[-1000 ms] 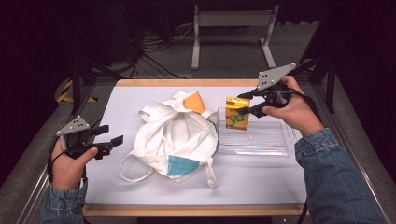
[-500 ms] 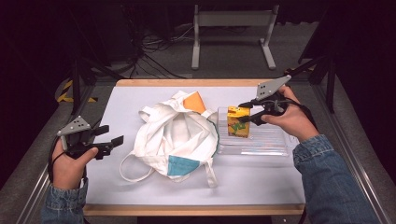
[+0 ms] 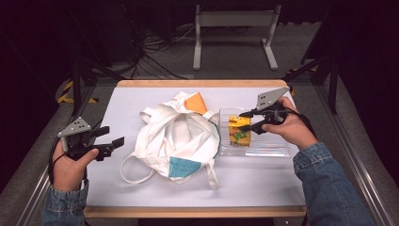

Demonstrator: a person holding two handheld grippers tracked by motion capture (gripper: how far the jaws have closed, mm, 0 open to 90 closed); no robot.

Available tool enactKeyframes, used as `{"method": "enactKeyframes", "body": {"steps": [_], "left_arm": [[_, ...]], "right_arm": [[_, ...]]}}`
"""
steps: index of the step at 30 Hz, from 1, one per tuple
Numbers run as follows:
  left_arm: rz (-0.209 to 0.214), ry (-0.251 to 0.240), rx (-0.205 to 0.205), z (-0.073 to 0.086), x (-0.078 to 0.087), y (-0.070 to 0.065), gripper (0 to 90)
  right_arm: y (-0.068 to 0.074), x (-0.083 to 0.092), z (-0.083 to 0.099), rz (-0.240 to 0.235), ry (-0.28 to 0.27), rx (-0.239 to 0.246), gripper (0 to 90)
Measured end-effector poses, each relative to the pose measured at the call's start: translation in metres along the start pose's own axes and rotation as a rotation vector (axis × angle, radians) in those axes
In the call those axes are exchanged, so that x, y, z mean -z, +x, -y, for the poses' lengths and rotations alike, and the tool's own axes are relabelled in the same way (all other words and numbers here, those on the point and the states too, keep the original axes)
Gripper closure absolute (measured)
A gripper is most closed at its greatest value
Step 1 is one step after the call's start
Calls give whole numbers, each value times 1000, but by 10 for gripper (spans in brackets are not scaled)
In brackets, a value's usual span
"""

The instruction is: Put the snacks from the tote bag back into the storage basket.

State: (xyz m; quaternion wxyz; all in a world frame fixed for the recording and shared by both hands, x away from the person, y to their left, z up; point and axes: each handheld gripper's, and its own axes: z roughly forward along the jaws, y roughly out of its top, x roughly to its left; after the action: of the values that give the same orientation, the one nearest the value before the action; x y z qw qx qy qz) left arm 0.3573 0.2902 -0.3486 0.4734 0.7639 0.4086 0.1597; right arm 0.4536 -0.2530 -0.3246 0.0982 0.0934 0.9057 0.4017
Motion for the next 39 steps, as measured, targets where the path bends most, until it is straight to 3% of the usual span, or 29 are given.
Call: {"method": "enactKeyframes", "body": {"steps": [16, 39], "left_arm": [[0, 4, -1, 0, 0, 0, 231], [3, 7, -2, 0, -3, 0, 231]], "right_arm": [[9, -14, 5, -39, -9, 24, 514], [10, -16, 14, -84, -6, 26, 511]]}}
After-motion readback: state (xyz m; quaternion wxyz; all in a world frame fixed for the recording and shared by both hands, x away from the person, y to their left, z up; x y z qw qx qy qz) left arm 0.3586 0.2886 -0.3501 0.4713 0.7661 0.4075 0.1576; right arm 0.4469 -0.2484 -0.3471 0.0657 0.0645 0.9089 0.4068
